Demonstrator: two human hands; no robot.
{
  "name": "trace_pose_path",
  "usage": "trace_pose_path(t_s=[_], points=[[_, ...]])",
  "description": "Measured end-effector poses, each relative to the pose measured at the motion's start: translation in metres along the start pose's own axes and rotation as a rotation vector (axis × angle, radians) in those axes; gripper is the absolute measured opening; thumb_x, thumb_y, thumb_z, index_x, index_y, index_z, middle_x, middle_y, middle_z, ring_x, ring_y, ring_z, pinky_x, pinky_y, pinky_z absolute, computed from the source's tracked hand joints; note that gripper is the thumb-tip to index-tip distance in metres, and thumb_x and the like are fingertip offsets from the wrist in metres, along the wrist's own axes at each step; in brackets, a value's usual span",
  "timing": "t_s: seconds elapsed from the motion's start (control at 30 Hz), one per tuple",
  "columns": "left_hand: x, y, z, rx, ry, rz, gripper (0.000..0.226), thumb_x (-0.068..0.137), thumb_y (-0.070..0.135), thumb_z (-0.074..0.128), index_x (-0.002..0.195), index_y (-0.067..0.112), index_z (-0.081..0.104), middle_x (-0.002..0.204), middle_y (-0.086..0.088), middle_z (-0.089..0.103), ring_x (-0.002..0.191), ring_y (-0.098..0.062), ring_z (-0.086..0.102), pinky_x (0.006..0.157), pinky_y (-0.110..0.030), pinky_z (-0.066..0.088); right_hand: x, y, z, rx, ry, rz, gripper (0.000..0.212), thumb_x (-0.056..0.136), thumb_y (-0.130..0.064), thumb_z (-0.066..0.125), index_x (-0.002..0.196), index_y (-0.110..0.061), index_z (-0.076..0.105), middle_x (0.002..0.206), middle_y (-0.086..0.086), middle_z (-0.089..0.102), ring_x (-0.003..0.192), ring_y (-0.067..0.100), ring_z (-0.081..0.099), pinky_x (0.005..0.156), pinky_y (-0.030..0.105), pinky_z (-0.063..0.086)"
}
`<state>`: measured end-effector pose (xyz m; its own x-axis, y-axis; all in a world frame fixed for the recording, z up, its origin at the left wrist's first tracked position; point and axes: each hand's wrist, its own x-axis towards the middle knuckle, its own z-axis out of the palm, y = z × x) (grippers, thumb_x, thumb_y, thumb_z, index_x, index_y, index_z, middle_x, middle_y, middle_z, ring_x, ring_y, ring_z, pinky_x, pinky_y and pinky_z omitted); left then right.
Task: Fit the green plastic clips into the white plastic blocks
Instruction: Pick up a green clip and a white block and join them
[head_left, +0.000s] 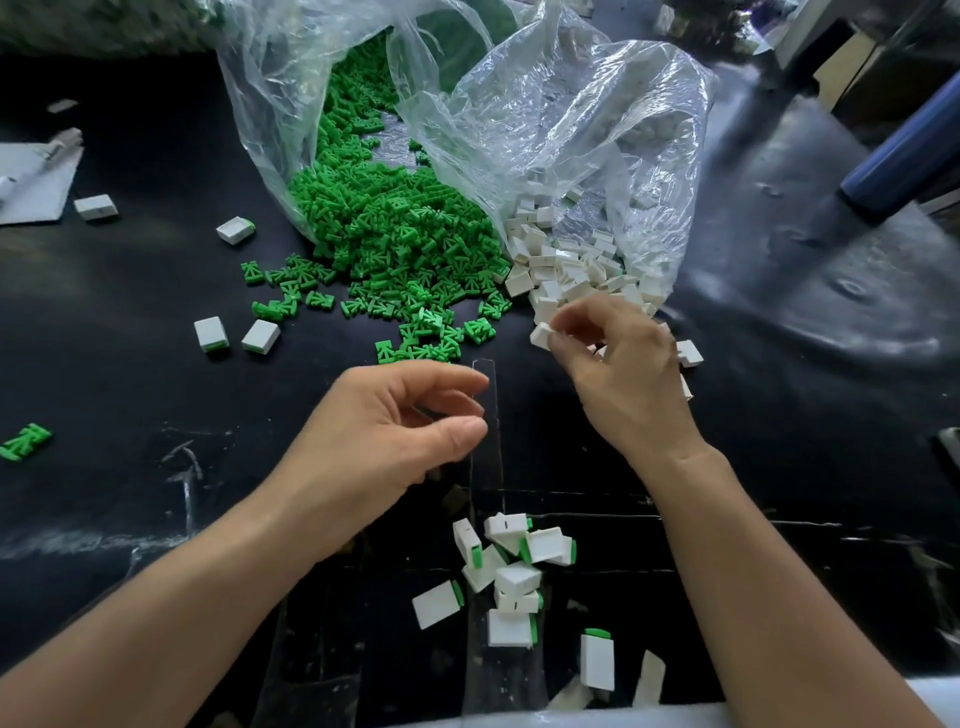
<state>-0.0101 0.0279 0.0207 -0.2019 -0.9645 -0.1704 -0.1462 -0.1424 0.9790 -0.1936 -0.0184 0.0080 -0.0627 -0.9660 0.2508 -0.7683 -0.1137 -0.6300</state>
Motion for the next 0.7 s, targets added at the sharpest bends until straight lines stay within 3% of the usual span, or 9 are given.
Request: trace_pose_path(t_s=[0.07,0.13,0.27,0.43,0.57,0.7], points=[[0.002,-0.001,-0.001,-0.003,0.072,0.004,0.034,0.073,0.008,0.073,0.091,0.036,0.066,0.086,0.005,0.072,0.062,-0.002,0.062,0.05,-0.012,0.047,-0.007,-0.01,0.002,0.177,-0.081,-0.043,0.006,0.081,-0.013,0.069,0.084,-0.018,0.067,0.077,-0.012,0.061,0.072,0.001,0.056,0.068,0.009,0.042],[0.004,-0.001,-0.002,-0.015,0.093,0.001,0.04,0.073,0.005,0.072,0.096,0.037,0.064,0.089,0.008,0.07,0.062,0.002,0.062,0.054,-0.011,0.048,-0.014,-0.018,0.007,0.304,-0.195,-0.081,0.01,0.08,-0.008,0.068,0.085,-0.017,0.068,0.075,-0.015,0.061,0.07,-0.004,0.057,0.068,0.007,0.042],[0.005,0.001,0.0,-0.066,0.064,-0.026,0.024,0.075,0.002,0.07,0.09,0.02,0.069,0.072,0.0,0.072,0.058,-0.003,0.064,0.053,-0.014,0.05,-0.022,-0.026,0.014,0.377,-0.31,-0.154,0.007,0.081,-0.011,0.067,0.086,-0.014,0.069,0.072,-0.013,0.062,0.069,-0.001,0.058,0.066,0.011,0.044],[0.005,0.0,-0.001,-0.072,0.082,-0.04,0.02,0.078,-0.003,0.066,0.079,0.017,0.069,0.064,-0.002,0.071,0.055,-0.006,0.065,0.052,-0.016,0.052,-0.018,-0.024,0.014,0.325,-0.241,-0.121,0.01,0.086,-0.02,0.062,0.081,-0.015,0.069,0.066,0.001,0.063,0.06,0.01,0.053,0.057,0.024,0.042],[0.004,0.001,0.001,-0.084,0.057,-0.04,0.019,0.079,-0.008,0.062,0.078,0.01,0.067,0.064,-0.004,0.07,0.056,-0.009,0.066,0.051,-0.017,0.052,-0.012,-0.018,0.02,0.103,-0.14,-0.106,0.02,0.088,-0.014,0.058,0.106,-0.012,0.068,0.1,0.003,0.063,0.092,0.012,0.056,0.08,0.021,0.04],[0.003,0.001,0.002,-0.097,0.046,-0.05,0.019,0.08,-0.009,0.061,0.077,0.008,0.066,0.066,-0.007,0.071,0.058,-0.011,0.067,0.051,-0.018,0.053,-0.005,-0.015,0.03,-0.195,-0.219,-0.212,0.046,0.093,-0.011,0.047,0.138,-0.017,0.042,0.145,0.002,0.037,0.126,0.021,0.034,0.099,0.022,0.022]])
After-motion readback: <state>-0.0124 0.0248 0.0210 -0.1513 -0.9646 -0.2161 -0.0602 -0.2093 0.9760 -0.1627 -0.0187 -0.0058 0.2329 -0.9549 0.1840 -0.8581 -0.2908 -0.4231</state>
